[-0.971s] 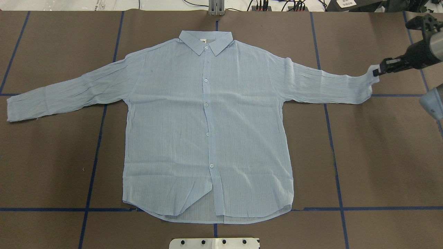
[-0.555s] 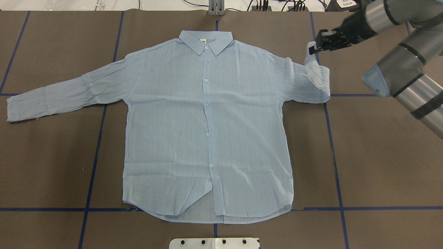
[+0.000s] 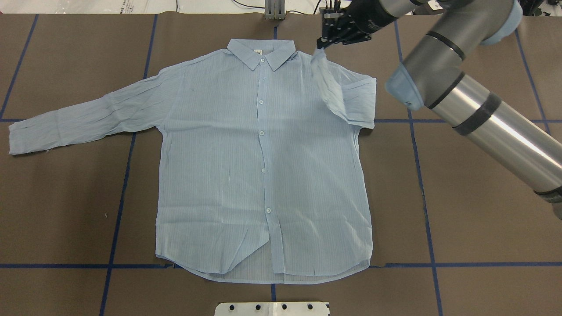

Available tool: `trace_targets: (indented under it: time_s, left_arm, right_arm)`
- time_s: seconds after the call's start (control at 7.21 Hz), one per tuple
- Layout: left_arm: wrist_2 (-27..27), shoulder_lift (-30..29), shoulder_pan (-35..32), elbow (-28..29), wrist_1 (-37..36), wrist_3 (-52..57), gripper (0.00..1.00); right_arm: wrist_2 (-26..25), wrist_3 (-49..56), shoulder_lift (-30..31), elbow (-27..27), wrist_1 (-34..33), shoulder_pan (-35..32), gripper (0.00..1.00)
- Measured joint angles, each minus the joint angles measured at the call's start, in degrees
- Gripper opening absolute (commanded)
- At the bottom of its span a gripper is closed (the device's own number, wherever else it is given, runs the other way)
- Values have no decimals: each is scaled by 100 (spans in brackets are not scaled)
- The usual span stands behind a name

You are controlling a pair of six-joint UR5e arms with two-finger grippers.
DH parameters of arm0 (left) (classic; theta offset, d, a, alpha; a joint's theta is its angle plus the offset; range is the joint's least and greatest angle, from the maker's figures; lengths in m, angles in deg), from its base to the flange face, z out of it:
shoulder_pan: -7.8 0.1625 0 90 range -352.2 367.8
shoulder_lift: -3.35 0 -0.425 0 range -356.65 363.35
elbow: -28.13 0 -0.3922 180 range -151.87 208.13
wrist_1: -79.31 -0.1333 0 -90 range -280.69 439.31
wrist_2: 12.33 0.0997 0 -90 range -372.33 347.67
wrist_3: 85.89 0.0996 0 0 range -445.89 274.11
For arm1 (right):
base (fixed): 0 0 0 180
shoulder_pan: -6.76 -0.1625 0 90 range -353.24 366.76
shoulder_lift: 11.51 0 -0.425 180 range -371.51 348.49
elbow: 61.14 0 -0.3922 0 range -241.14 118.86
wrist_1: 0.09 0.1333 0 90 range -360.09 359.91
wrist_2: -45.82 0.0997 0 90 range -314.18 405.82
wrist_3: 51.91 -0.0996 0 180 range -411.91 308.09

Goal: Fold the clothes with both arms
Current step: 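Carry the sleeve with the right gripper across the shirt body and release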

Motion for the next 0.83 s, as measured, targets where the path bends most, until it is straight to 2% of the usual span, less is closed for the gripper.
trace_targets:
  time_s: [0.28, 0.55, 0.69, 0.83]
  left_arm:
    - [0, -5, 0, 44, 12, 0, 99]
    - [0, -5, 0, 68, 62, 0, 99]
    - [0, -6, 0, 70, 74, 0, 99]
    - [0, -6, 0, 69, 80, 0, 99]
  right_arm:
    - [-588, 16, -498, -553, -50, 525, 0]
    - [-1217, 164, -1101, -1744, -48, 1059, 0]
    - [-1419, 344, -1418, -2432, -44, 1240, 10]
    - [-1721, 545, -1716, -3041, -16, 1460, 99]
